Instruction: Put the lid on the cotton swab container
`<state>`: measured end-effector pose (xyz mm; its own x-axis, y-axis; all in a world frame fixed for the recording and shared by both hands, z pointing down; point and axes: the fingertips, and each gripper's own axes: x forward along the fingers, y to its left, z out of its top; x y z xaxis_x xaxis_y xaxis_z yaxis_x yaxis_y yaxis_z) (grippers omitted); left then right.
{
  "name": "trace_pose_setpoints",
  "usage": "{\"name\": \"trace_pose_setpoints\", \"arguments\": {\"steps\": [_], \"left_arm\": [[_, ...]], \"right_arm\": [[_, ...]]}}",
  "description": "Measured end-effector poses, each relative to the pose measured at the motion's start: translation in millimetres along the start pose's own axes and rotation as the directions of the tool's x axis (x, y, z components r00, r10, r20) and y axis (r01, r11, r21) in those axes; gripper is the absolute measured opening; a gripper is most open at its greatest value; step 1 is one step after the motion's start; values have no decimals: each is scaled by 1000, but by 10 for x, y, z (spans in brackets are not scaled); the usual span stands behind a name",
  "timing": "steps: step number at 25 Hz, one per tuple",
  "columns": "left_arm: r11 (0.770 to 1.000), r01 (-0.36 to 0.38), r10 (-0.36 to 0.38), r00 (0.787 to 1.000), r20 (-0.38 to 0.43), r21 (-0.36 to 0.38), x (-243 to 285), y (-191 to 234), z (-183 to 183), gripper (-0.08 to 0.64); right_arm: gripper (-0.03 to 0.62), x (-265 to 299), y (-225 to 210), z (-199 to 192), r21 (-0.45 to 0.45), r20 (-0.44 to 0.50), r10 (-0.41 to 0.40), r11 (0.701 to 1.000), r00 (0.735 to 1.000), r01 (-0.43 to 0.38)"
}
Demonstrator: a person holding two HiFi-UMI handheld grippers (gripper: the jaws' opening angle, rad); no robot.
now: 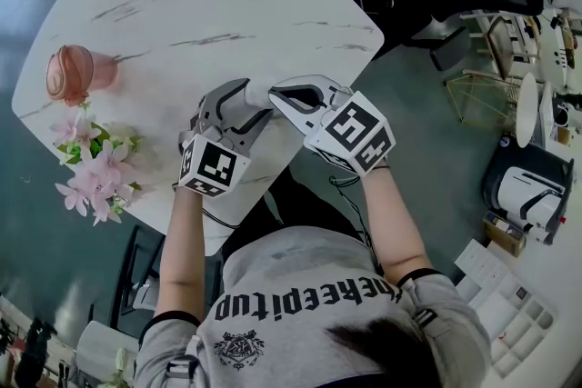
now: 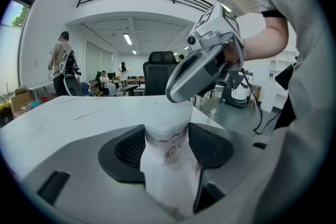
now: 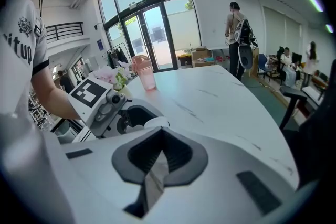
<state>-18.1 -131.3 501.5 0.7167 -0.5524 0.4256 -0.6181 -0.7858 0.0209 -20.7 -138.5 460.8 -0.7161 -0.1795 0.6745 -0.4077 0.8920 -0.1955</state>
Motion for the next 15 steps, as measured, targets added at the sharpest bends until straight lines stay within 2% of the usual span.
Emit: {"name": "trace_pose_setpoints", "arguments": {"steps": [7,15], "left_arm": [[1000,0,0,1000,-5,3,7,2,-5,268],[1000,-24,24,1000,-7,13,-29,18,-2,267]], "right_arm": [[11,19,3,-4,13,-14,-21,1000,1000,21],[11,-14,-17,19,94,114,-35,995,993,24]]}}
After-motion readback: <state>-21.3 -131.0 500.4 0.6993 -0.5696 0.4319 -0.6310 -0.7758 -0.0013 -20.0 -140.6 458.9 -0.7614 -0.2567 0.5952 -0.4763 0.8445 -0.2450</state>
